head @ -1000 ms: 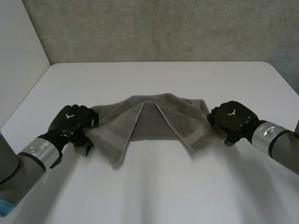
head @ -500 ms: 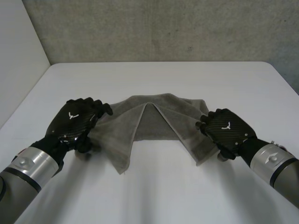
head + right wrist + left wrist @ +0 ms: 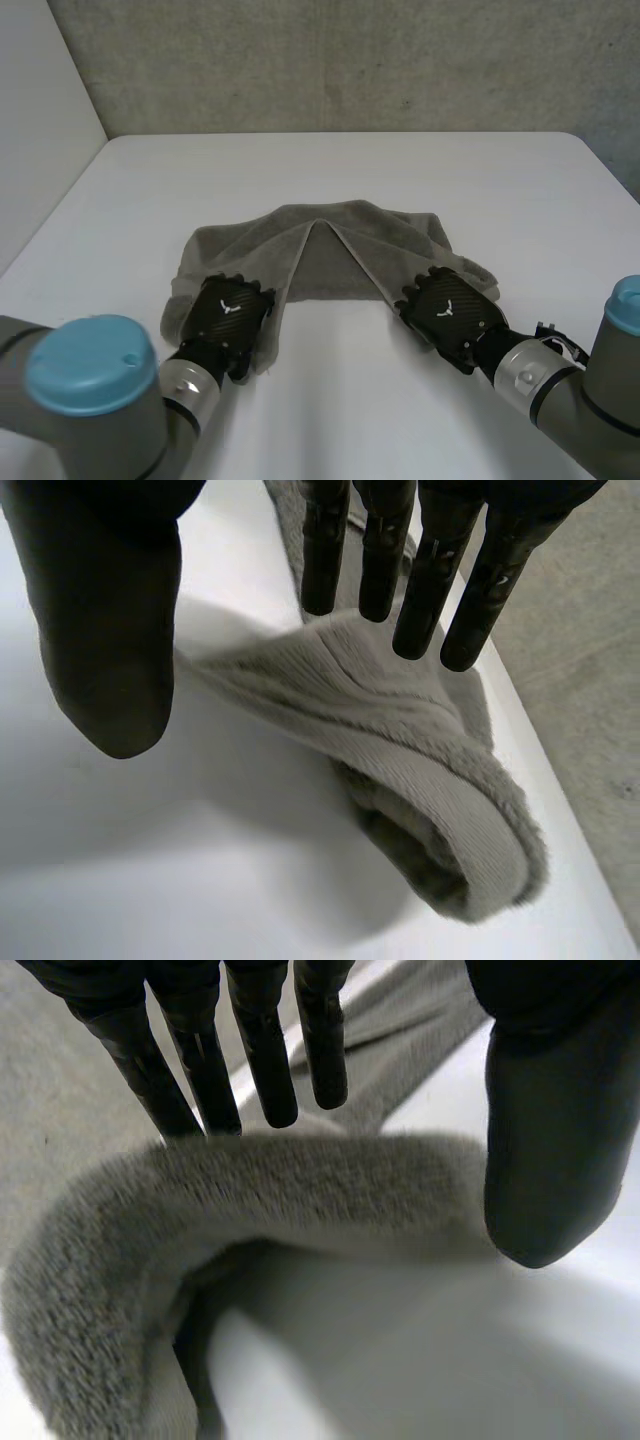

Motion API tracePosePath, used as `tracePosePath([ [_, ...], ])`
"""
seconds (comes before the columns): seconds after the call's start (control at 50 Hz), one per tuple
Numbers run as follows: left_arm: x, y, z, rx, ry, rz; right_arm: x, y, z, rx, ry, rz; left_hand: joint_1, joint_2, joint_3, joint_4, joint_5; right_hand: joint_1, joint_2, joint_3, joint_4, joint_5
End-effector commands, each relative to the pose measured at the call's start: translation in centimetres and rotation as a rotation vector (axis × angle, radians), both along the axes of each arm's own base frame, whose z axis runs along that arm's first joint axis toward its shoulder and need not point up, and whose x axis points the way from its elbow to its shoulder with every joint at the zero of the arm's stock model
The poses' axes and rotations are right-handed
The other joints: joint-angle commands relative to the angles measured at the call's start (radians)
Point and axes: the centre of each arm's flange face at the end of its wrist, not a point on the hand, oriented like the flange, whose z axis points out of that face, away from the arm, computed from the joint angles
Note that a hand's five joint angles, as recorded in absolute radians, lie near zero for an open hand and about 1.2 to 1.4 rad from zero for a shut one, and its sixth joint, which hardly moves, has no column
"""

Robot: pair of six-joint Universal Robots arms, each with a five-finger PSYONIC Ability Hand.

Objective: Fold the towel.

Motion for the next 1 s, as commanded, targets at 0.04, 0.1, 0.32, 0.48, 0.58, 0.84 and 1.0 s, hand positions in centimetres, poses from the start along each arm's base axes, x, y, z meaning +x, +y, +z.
tracePosePath([
  [0.04,-1.0,-0.5,-1.6,0.011,-0.015,0.005,-0.1,-0.7,-0.3,-0.035,0.004,-0.027,-0.103,-0.097,-0.087,-0.107,-0.247,0.001,-0.008,0.000,0.008,0.016],
  [0.1,-1.6,-0.8,-1.7,-0.020,-0.002,-0.007,-0.1,-0.7,-0.3,-0.038,0.003,-0.027,-0.106,-0.100,-0.089,-0.110,-0.250,0.004,-0.005,0.003,0.011,0.019],
  [0.32,-3.0,-2.2,-2.7,-0.053,0.016,-0.013,-0.1,-1.0,-0.2,-0.053,-0.004,-0.039,-0.044,-0.039,-0.028,-0.048,-0.188,0.036,0.027,0.035,0.043,0.051],
  [0.48,-3.2,-2.4,-3.7,-0.038,-0.009,-0.016,-0.3,-1.5,-0.1,-0.071,-0.001,-0.067,0.263,0.269,0.280,0.259,0.119,0.072,0.062,0.070,0.078,0.086],
  [0.58,-3.1,-2.4,-3.8,-0.049,-0.028,-0.019,-0.3,-1.8,0.0,-0.070,-0.007,-0.074,0.539,0.545,0.555,0.535,0.395,0.092,0.083,0.091,0.099,0.107],
  [0.84,-1.8,-3.3,0.6,-0.129,0.042,0.028,0.5,-1.8,-1.4,-0.032,-0.002,-0.047,0.845,0.851,0.861,0.841,0.701,0.151,0.142,0.149,0.158,0.166],
  [1.0,0.0,-4.2,2.8,-0.164,0.092,0.089,1.3,-1.9,-2.7,-0.026,-0.006,-0.023,0.845,0.851,0.861,0.841,0.701,0.221,0.212,0.220,0.228,0.236],
])
